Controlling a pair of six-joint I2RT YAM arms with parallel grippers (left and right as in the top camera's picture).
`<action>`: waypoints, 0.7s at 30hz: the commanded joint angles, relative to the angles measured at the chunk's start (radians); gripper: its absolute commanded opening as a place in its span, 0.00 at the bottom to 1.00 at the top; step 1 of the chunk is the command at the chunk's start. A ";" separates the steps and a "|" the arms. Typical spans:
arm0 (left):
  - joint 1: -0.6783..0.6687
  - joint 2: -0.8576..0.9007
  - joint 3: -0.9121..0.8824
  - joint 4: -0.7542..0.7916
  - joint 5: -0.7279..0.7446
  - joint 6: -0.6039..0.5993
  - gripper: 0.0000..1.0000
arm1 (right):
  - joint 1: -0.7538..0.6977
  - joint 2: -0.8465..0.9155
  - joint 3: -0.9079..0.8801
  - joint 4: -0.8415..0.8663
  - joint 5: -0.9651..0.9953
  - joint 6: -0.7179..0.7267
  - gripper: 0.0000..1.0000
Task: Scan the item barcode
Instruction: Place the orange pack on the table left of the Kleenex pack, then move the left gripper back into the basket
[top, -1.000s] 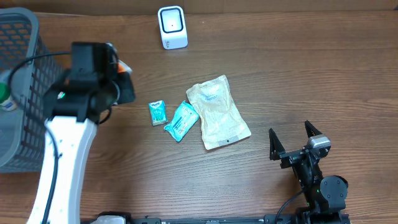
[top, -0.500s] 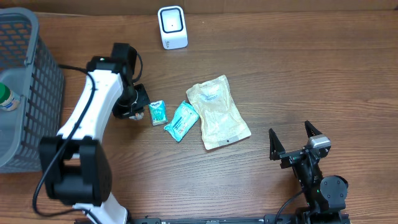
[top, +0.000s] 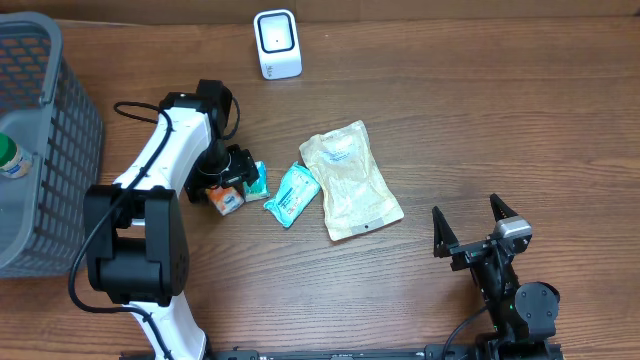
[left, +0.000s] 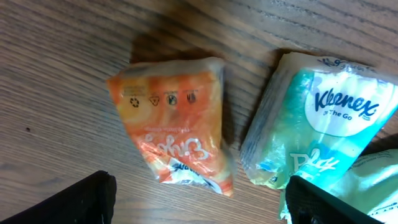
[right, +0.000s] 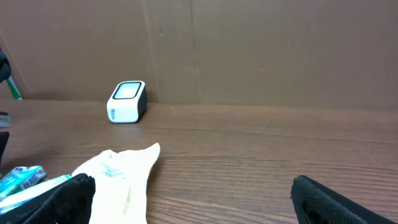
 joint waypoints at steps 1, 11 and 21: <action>-0.005 -0.004 0.045 -0.018 0.004 0.016 0.91 | 0.004 -0.010 -0.010 0.005 -0.001 0.003 1.00; -0.005 -0.063 0.477 -0.260 -0.051 0.059 0.85 | 0.004 -0.010 -0.010 0.005 -0.001 0.004 1.00; 0.073 -0.303 0.834 -0.324 -0.340 0.073 1.00 | 0.004 -0.010 -0.010 0.005 -0.001 0.003 1.00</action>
